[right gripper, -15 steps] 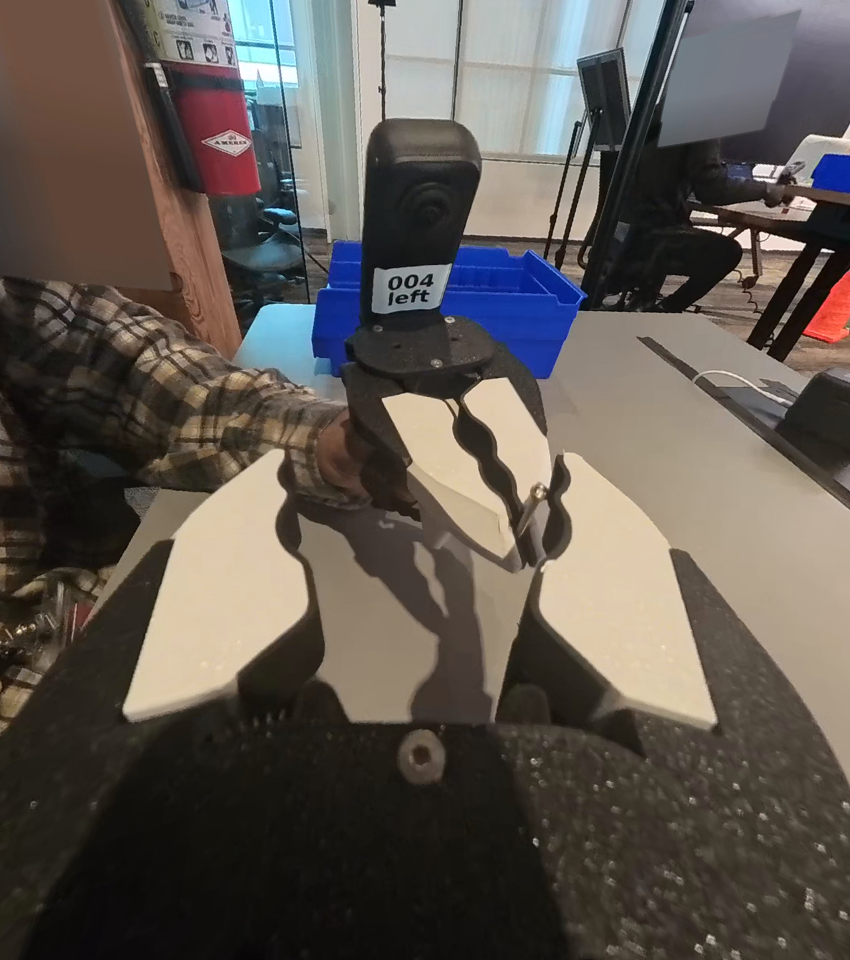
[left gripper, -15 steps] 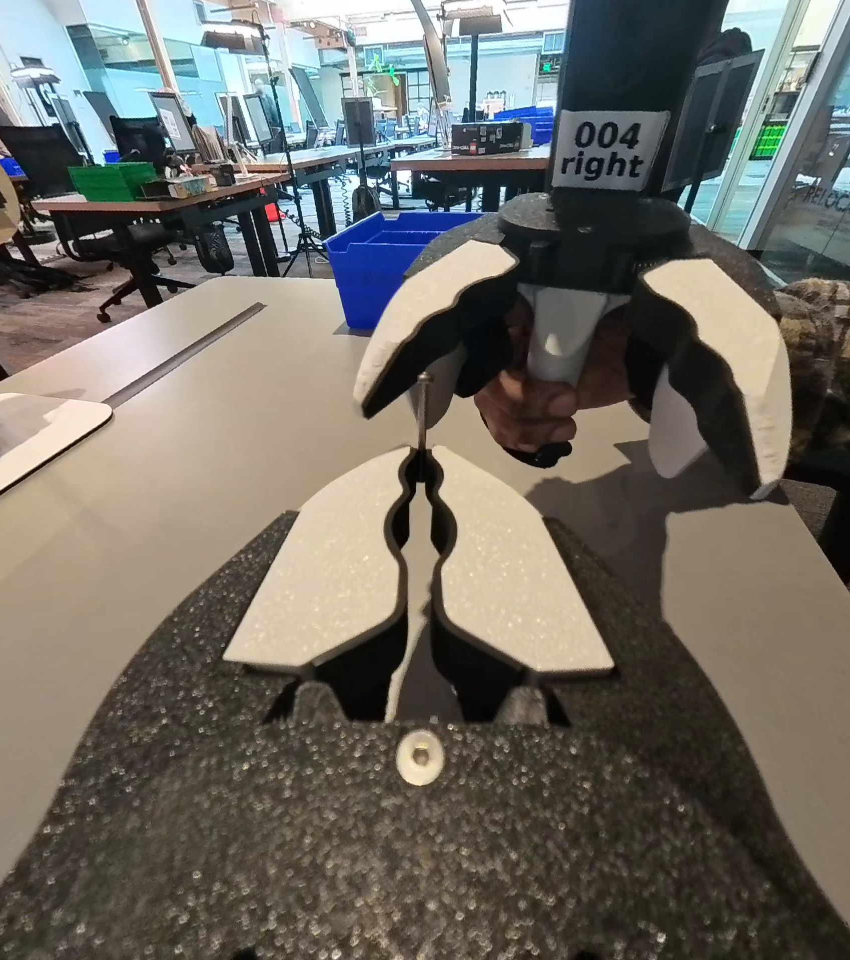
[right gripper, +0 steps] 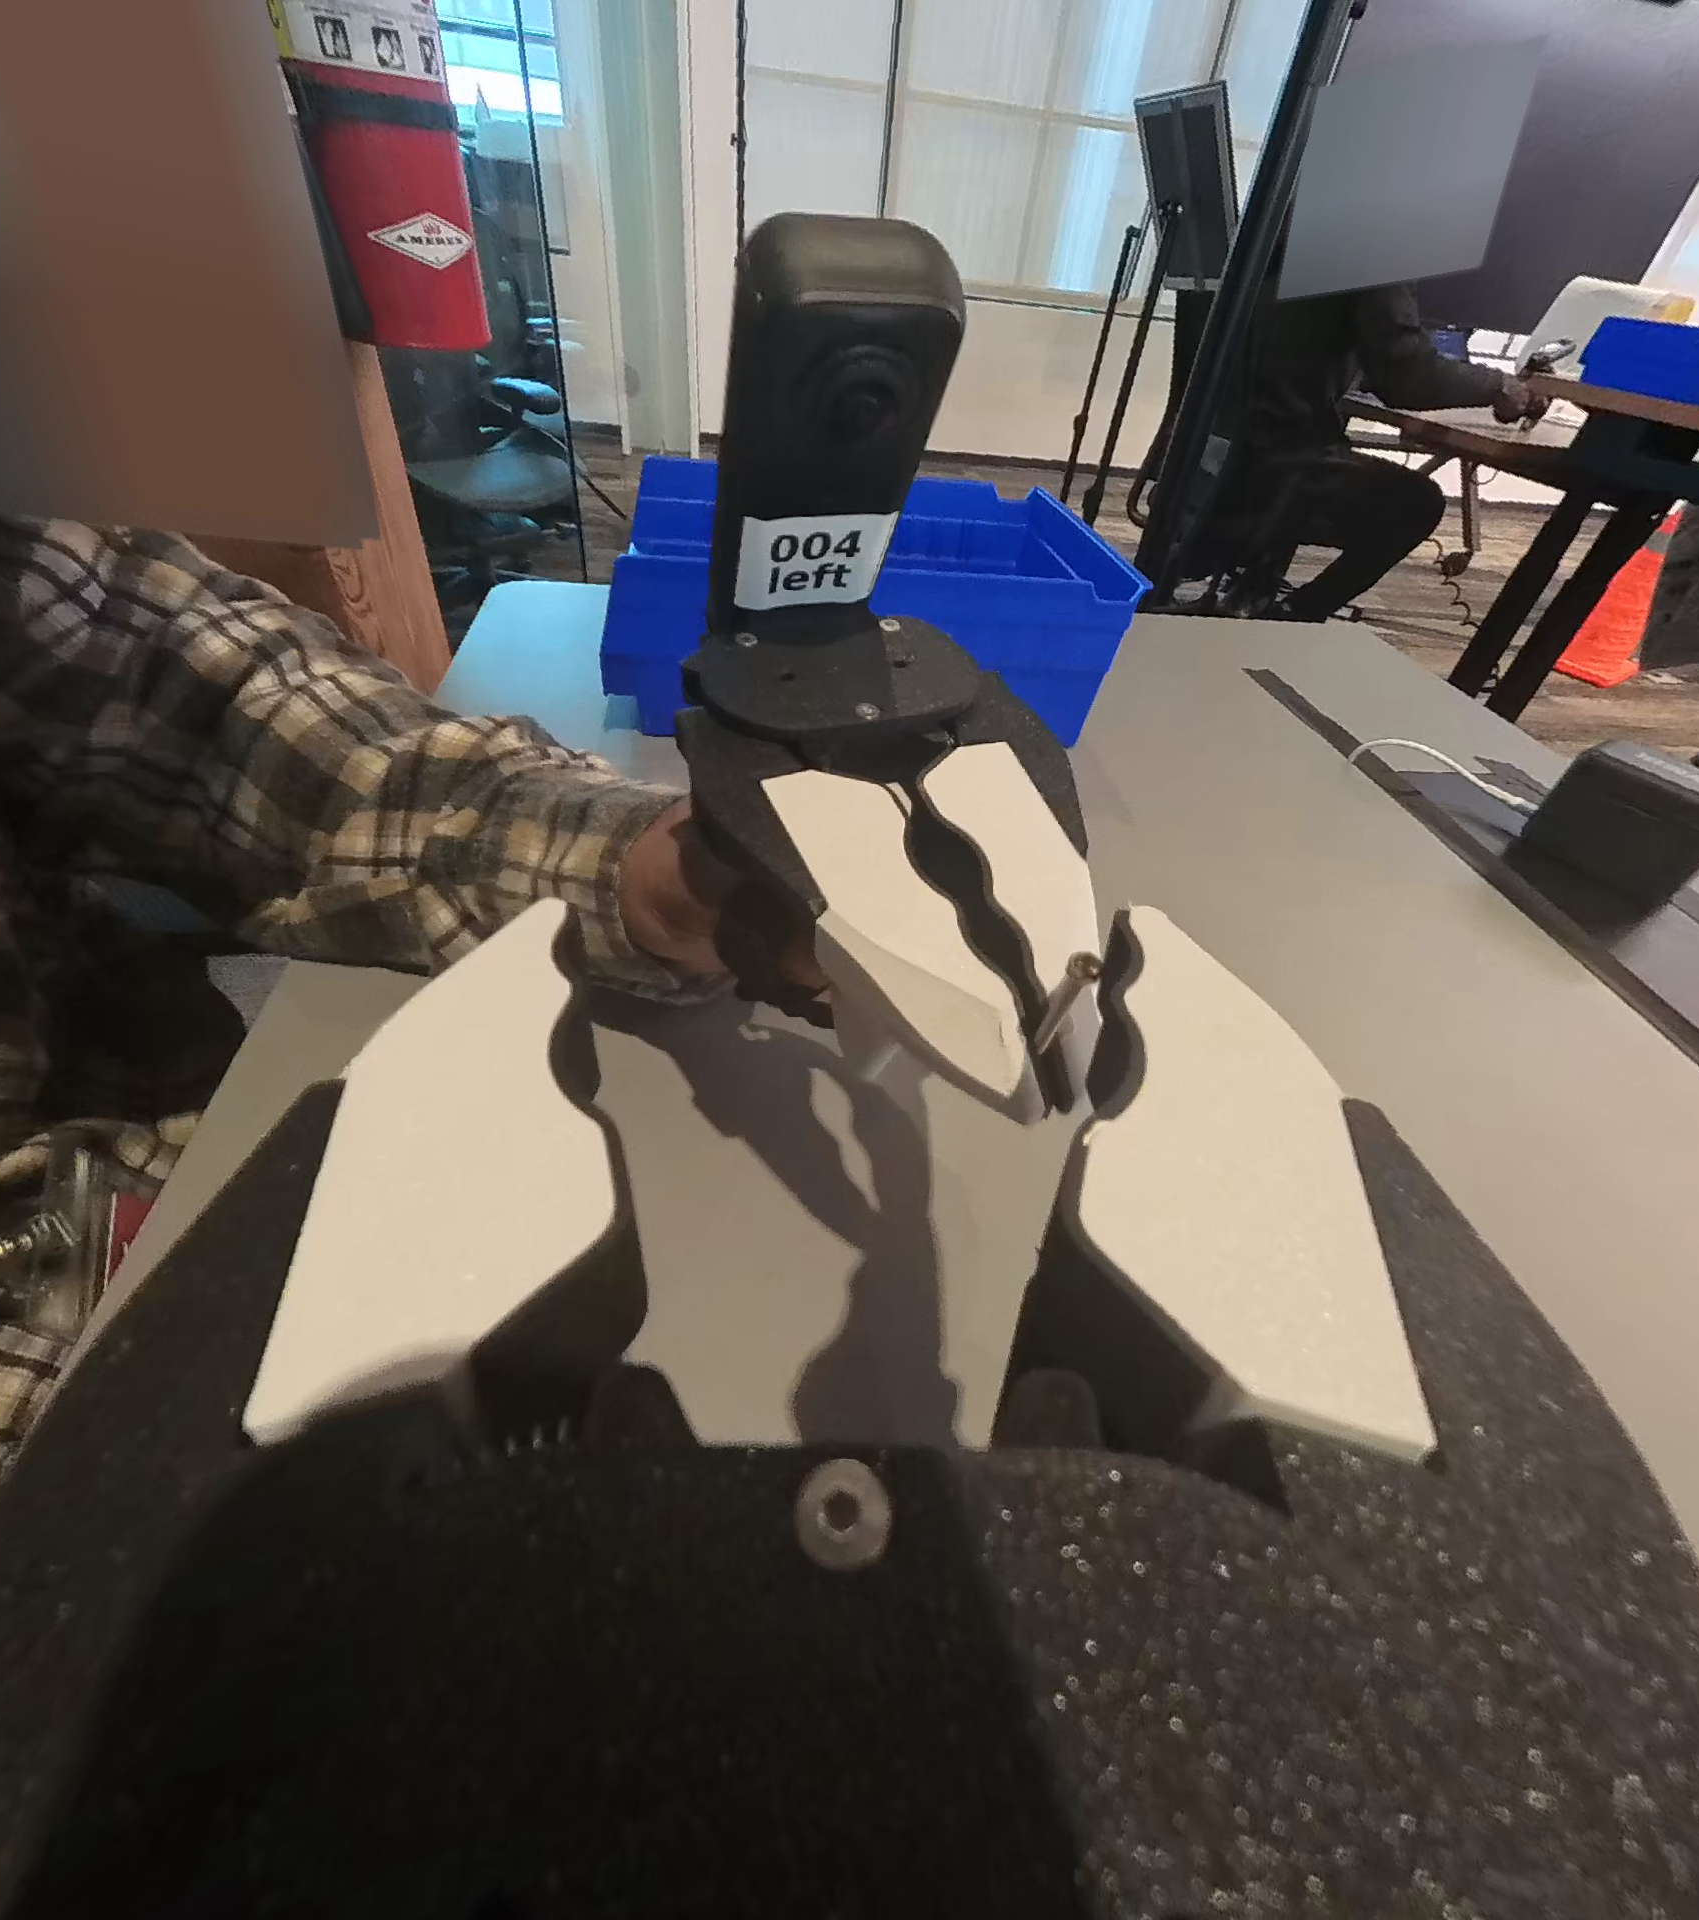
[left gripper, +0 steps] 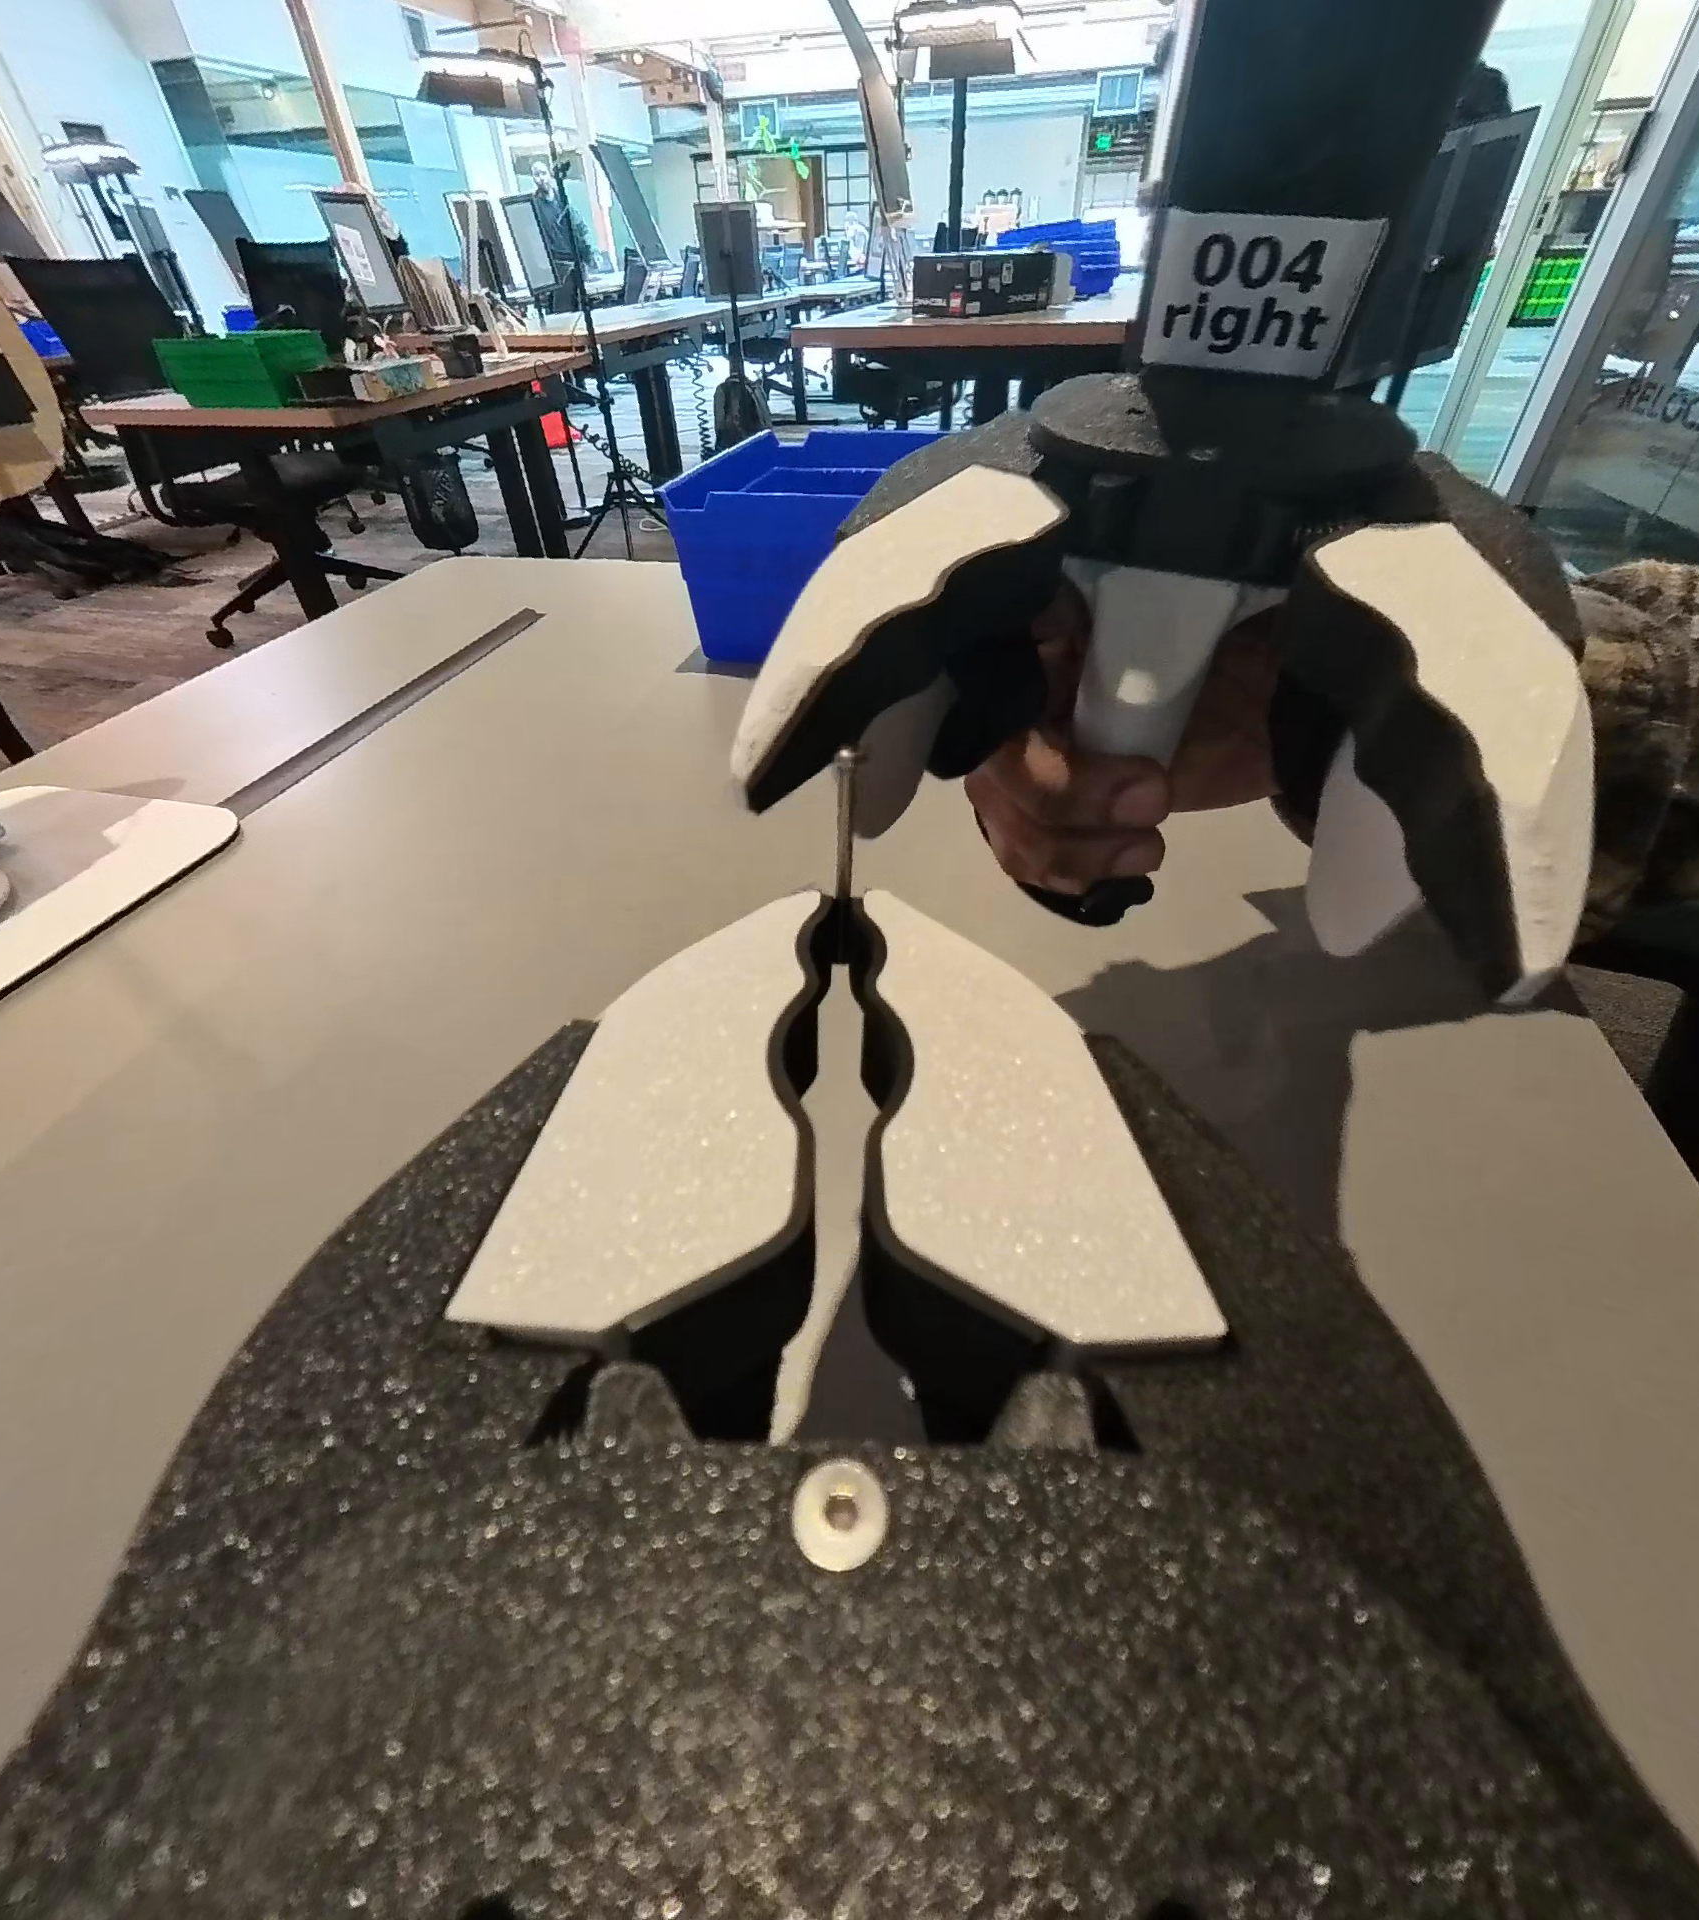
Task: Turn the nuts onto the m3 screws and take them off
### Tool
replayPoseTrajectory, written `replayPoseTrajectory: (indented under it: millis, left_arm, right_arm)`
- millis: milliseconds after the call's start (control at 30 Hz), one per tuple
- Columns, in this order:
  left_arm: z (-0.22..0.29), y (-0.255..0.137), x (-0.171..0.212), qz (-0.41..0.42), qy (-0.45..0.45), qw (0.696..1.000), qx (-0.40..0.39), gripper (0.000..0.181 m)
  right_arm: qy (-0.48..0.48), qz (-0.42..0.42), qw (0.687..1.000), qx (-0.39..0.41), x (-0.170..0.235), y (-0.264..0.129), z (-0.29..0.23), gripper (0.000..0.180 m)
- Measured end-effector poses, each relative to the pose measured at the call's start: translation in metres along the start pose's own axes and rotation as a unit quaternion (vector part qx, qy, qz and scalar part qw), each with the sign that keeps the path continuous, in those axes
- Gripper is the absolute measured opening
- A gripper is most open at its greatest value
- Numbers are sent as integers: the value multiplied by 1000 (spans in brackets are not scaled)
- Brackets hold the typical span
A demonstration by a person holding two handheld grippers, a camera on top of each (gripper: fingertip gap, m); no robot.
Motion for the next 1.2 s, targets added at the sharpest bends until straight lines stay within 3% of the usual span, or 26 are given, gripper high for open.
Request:
replayPoseTrajectory:
  millis: [1200]
  left_arm:
    - [0, 0, -1, 5, 0, 1000, -1, 1]
  right_arm:
    - [-2, -7, 1000, 4, -3, -3, 0, 90]
Point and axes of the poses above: each gripper's, where its closed fingertips meet, y out along the fingers, x out of its underside, z = x × y across the jaws, the point moved 9 cm from there along -y, back along the fingers, and after that the axes turned 4 degrees about x, right-handed, at the moved point
